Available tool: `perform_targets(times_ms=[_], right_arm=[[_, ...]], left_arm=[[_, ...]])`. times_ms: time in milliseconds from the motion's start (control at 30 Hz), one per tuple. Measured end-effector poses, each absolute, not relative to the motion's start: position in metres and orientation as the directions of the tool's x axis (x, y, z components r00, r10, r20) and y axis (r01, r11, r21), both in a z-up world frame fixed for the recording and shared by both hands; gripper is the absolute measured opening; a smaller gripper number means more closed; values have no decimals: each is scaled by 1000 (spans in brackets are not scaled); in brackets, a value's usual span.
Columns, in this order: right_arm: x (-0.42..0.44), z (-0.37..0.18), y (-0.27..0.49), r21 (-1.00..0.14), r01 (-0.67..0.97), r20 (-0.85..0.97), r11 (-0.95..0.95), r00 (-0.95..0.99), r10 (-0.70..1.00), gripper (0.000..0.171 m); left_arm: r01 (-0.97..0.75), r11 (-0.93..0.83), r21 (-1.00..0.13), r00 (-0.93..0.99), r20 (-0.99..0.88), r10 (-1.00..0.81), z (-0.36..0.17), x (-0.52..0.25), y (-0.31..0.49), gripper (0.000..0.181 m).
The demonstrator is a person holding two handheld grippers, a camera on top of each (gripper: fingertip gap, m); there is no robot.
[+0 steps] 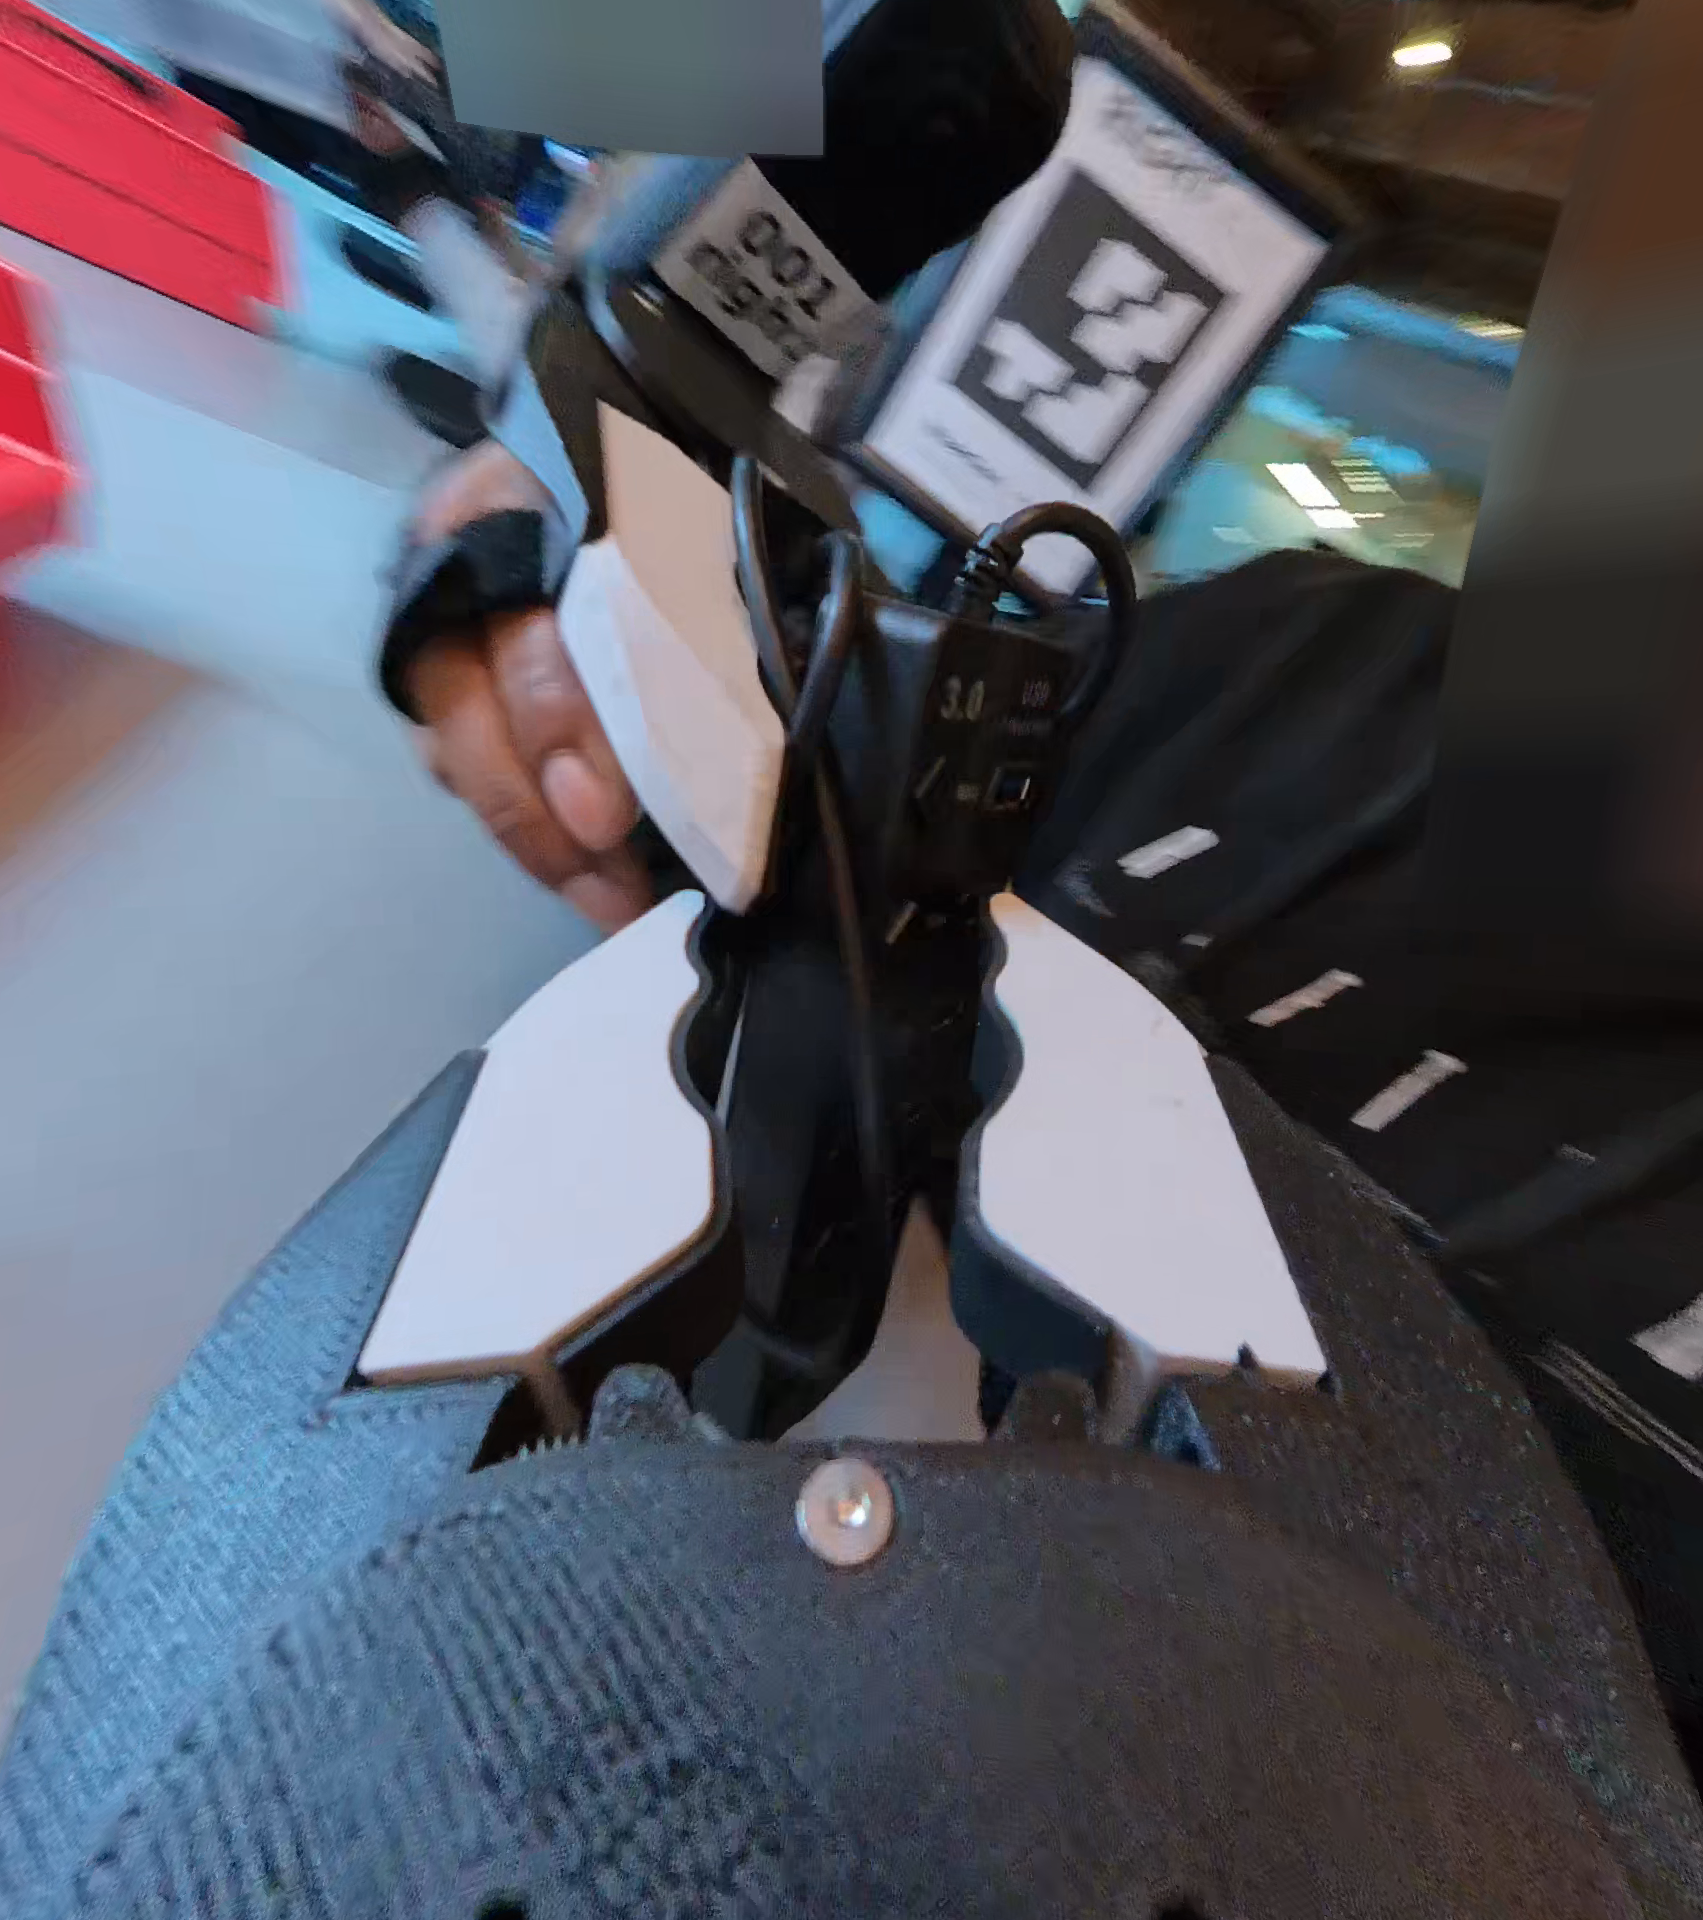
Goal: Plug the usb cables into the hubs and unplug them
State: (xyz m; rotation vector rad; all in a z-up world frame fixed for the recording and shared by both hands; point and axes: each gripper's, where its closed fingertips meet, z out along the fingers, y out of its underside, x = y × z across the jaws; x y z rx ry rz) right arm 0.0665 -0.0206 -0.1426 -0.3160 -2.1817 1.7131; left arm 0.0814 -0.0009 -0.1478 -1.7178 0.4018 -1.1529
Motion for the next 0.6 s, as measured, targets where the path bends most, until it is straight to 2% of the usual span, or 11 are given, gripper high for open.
perform_targets(times_ms=[67,200,333,500,600], right_arm=[[58,-138,-7,-978,-18,108,209,-897,428,66],[37,-127,22,-994,-8,65,106,-833,549,65],[17,-116,45,-1000,-1,-10,-16,-746,666,66],[16,-113,36,-996,15,-69,-88,-752,656,66],[20,-111,31,-992,27,-101,-125,-772,628,65]], left_arm=[[221,-365,-904,661,414,-626,-140,58,3,51],[145,-243,-959,830,252,-497,-122,29,-9,51],[-4,-273,-962,927,98,-361,-141,16,-6,59],[-150,-355,-923,963,-55,-263,-174,17,18,92],[-206,-391,-897,957,-101,-273,-187,23,23,93]])
